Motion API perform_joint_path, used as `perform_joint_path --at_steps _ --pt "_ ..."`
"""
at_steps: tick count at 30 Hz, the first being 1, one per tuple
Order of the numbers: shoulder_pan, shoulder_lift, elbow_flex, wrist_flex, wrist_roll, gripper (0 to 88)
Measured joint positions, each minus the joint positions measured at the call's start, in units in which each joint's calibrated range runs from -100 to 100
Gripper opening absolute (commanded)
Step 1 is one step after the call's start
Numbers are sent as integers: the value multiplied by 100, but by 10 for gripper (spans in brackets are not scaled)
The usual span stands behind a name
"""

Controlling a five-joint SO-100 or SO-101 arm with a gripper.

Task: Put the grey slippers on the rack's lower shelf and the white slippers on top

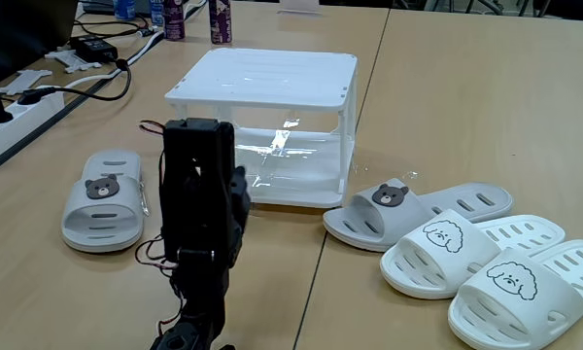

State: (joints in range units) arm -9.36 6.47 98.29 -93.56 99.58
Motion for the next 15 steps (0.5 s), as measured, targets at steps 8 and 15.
perform_joint_path --at_steps 8,15 --pt "-1640 -247 27 609 0 6" --pt "-3124 -1080 45 1665 0 8"
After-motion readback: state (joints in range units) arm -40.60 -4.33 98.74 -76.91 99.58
